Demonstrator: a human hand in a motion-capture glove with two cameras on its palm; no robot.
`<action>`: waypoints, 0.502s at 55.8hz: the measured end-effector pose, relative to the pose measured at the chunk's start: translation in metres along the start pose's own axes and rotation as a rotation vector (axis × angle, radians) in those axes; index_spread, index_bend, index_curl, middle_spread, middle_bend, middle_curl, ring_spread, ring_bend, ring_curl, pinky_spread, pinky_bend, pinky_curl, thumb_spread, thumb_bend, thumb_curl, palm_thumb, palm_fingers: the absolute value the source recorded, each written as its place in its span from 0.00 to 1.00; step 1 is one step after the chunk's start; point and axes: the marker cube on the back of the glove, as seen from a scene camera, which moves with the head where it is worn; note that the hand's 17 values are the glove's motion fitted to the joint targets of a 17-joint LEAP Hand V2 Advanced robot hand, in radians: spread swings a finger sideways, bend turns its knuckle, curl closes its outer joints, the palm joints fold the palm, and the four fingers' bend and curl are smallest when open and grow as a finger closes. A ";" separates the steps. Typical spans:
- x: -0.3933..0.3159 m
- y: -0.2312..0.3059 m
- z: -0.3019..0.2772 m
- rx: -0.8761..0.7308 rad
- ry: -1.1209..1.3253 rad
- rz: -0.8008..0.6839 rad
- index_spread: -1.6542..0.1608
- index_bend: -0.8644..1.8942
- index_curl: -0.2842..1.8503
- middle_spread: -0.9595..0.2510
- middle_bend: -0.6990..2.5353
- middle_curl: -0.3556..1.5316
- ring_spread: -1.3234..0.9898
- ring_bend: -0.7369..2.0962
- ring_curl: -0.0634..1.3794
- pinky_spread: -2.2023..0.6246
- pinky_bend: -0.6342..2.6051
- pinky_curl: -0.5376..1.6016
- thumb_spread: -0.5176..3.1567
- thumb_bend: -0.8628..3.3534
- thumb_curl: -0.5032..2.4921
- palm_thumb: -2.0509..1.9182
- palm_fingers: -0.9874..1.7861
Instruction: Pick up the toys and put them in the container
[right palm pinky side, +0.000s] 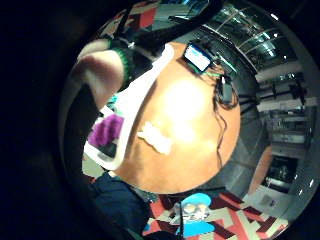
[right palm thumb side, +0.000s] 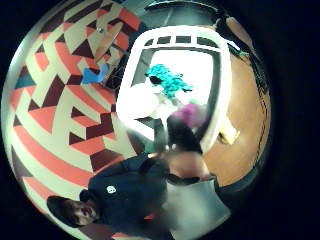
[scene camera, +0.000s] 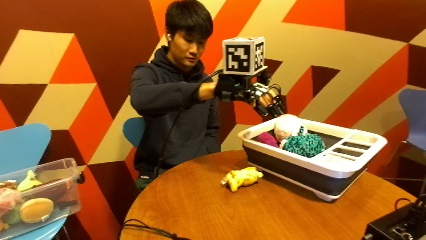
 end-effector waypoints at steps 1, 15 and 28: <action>0.007 0.004 0.002 -0.013 0.007 0.012 0.79 0.38 0.51 0.75 0.38 0.49 0.53 0.55 0.30 0.78 0.48 0.45 0.47 0.21 0.40 0.54 0.36; 0.076 0.032 0.101 -0.205 0.093 0.127 0.79 0.38 0.47 0.77 0.33 0.45 0.55 0.48 0.25 0.79 0.46 0.43 0.52 0.23 0.36 0.58 0.31; 0.080 0.025 0.170 -0.245 0.092 0.118 0.79 0.46 0.46 0.79 0.27 0.41 0.56 0.37 0.19 0.79 0.41 0.41 0.52 0.22 0.34 0.59 0.34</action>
